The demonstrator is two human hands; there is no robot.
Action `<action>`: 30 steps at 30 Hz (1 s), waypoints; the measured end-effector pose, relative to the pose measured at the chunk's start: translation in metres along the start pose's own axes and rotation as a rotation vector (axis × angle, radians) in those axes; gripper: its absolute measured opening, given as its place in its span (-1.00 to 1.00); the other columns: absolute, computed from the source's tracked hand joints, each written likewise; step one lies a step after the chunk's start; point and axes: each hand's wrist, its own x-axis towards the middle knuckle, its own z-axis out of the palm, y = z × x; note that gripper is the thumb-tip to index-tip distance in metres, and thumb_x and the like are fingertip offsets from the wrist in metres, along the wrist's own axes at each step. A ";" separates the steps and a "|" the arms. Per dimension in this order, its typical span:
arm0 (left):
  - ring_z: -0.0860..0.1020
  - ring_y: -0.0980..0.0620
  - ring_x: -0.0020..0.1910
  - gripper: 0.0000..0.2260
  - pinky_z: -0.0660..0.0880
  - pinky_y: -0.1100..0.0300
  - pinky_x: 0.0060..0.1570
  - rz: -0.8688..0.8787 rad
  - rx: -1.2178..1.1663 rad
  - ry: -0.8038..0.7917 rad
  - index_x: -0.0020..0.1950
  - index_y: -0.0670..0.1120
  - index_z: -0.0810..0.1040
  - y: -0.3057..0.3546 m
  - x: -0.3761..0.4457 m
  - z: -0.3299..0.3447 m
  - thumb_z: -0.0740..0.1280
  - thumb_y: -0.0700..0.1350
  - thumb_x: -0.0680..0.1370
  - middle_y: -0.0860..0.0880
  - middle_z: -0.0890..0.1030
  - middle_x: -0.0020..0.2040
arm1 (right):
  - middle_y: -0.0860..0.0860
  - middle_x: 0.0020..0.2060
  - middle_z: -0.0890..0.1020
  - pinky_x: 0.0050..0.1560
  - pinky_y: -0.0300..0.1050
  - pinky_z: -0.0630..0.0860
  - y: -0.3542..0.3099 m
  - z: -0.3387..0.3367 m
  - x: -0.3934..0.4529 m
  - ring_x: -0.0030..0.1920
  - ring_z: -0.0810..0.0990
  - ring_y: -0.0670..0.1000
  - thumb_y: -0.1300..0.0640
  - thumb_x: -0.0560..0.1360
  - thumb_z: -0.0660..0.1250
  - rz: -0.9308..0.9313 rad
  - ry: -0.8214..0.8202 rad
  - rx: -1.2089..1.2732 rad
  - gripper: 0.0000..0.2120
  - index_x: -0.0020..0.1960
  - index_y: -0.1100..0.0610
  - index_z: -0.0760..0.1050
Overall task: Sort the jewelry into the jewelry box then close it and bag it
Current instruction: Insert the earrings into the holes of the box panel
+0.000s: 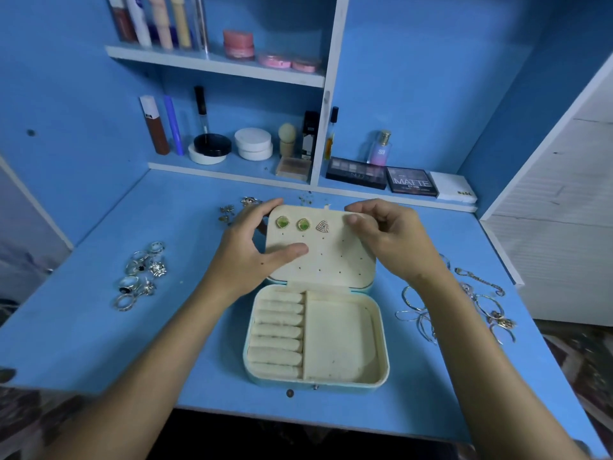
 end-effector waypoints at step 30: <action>0.41 0.13 0.14 -0.69 0.30 0.24 0.08 -0.154 0.305 -0.058 0.36 -0.02 0.50 -0.009 0.006 0.009 0.18 -0.14 0.63 0.13 0.36 0.16 | -0.07 -0.14 0.60 -0.10 -0.25 0.37 0.020 0.018 0.035 -0.10 0.54 -0.04 0.13 0.57 0.34 -0.066 -0.068 -0.534 -0.86 0.02 0.07 0.68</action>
